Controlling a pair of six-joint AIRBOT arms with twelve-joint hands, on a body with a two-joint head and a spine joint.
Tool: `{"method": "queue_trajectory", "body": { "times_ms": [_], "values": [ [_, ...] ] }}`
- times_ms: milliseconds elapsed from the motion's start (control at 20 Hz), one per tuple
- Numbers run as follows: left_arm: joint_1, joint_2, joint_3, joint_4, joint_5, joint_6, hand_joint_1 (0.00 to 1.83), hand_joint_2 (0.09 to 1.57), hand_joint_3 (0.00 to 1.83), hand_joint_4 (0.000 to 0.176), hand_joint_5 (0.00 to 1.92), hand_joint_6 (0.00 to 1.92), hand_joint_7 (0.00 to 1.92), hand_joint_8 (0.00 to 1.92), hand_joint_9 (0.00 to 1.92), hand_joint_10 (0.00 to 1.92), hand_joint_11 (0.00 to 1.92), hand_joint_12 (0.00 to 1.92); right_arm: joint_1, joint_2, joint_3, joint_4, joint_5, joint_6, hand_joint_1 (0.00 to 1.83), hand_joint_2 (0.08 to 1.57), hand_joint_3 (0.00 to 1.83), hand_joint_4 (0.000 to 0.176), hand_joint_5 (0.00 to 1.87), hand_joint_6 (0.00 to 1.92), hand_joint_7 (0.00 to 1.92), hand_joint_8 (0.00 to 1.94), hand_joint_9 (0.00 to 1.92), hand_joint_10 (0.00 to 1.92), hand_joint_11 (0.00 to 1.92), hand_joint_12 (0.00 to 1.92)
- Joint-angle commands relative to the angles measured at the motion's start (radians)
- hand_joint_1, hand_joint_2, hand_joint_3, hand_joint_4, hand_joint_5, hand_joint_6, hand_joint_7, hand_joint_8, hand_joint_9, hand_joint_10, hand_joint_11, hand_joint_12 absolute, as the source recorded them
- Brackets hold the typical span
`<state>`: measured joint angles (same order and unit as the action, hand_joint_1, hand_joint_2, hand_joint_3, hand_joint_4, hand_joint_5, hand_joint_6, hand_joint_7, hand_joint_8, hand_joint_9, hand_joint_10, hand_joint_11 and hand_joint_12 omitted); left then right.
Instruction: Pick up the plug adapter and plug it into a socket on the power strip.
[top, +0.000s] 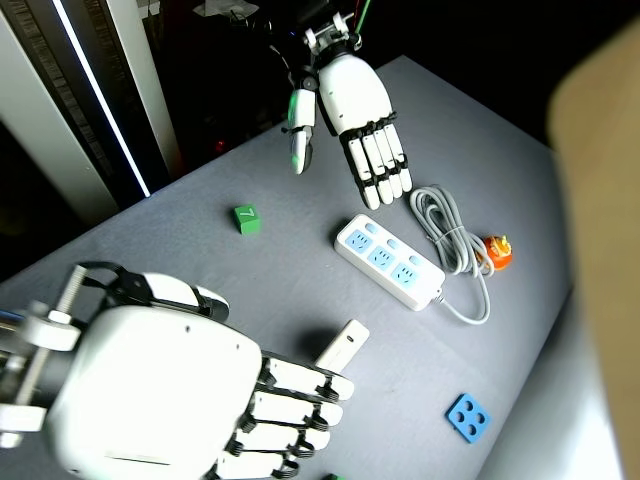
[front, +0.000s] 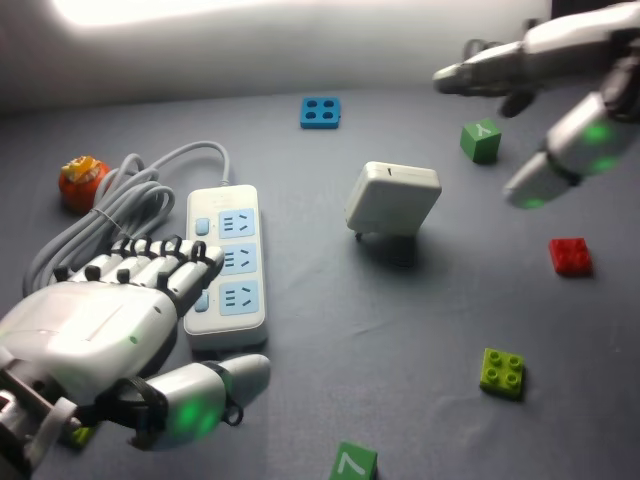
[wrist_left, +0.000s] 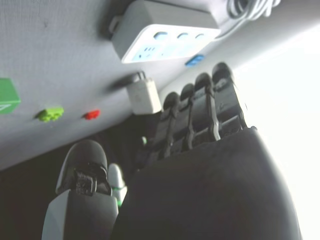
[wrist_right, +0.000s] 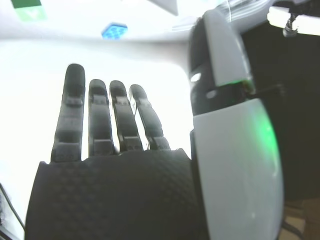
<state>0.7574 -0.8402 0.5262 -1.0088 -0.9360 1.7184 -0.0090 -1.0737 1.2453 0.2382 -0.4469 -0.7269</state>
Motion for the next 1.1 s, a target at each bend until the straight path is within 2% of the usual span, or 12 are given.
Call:
{"method": "queue_trajectory", "body": {
  "times_ms": [0, 100, 300, 450, 600, 800, 900, 1050],
  "values": [
    [0.001, -0.008, 0.007, 0.053, -0.082, -0.008, 0.00, 1.26, 0.00, 0.000, 0.02, 0.01, 0.00, 0.00, 0.00, 0.00, 0.00, 0.00, 0.001, -0.020, 0.021, 0.016, 0.084, 0.014, 1.20, 0.94, 0.00, 0.000, 0.05, 0.01, 0.03, 0.00, 0.05, 0.01, 0.00, 0.67],
    [0.009, -0.026, 0.016, 0.053, -0.082, -0.016, 0.00, 1.25, 0.00, 0.000, 0.02, 0.01, 0.00, 0.00, 0.00, 0.00, 0.00, 0.00, -0.017, -0.073, 0.064, 0.007, 0.092, 0.014, 1.21, 0.94, 0.00, 0.000, 0.05, 0.00, 0.04, 0.00, 0.05, 0.01, 0.00, 0.62],
    [0.025, -0.061, 0.025, 0.039, -0.082, -0.014, 0.00, 1.24, 0.00, 0.000, 0.02, 0.00, 0.00, 0.00, 0.00, 0.00, 0.00, 0.00, -0.064, -0.185, 0.162, -0.018, 0.135, 0.014, 1.21, 0.97, 0.01, 0.000, 0.04, 0.01, 0.02, 0.00, 0.05, 0.00, 0.00, 0.67],
    [0.026, -0.065, 0.025, 0.011, -0.064, 0.021, 0.00, 1.24, 0.00, 0.000, 0.02, 0.00, 0.00, 0.00, 0.00, 0.00, 0.01, 0.00, -0.094, -0.239, 0.212, -0.024, 0.156, 0.007, 1.21, 0.94, 0.00, 0.000, 0.09, 0.01, 0.05, 0.01, 0.07, 0.01, 0.00, 0.68],
    [0.032, -0.074, 0.031, 0.010, -0.063, 0.025, 0.00, 1.23, 0.00, 0.000, 0.03, 0.00, 0.00, 0.00, 0.00, 0.00, 0.01, 0.01, -0.115, -0.279, 0.247, -0.024, 0.163, -0.005, 1.18, 0.94, 0.00, 0.000, 0.08, 0.00, 0.05, 0.00, 0.07, 0.01, 0.00, 0.71],
    [0.033, -0.089, 0.038, 0.011, -0.063, 0.025, 0.00, 1.22, 0.00, 0.000, 0.02, 0.00, 0.00, 0.00, 0.00, 0.00, 0.00, 0.00, -0.139, -0.312, 0.269, -0.024, 0.229, -0.005, 1.19, 0.95, 0.00, 0.000, 0.13, 0.01, 0.08, 0.01, 0.08, 0.00, 0.00, 0.74],
    [0.032, -0.096, 0.037, 0.011, -0.063, 0.020, 0.00, 1.19, 0.00, 0.000, 0.03, 0.01, 0.00, 0.00, 0.00, 0.00, 0.01, 0.01, -0.149, -0.333, 0.290, -0.024, 0.235, -0.004, 1.17, 0.97, 0.01, 0.000, 0.14, 0.01, 0.08, 0.00, 0.08, 0.00, 0.00, 0.71],
    [0.019, -0.110, 0.044, 0.011, -0.064, 0.028, 0.00, 1.18, 0.00, 0.000, 0.03, 0.01, 0.00, 0.00, 0.00, 0.00, 0.02, 0.01, -0.165, -0.358, 0.319, -0.025, 0.240, -0.004, 1.18, 0.97, 0.01, 0.000, 0.17, 0.01, 0.13, 0.01, 0.12, 0.01, 0.00, 0.77]
  ]
}}
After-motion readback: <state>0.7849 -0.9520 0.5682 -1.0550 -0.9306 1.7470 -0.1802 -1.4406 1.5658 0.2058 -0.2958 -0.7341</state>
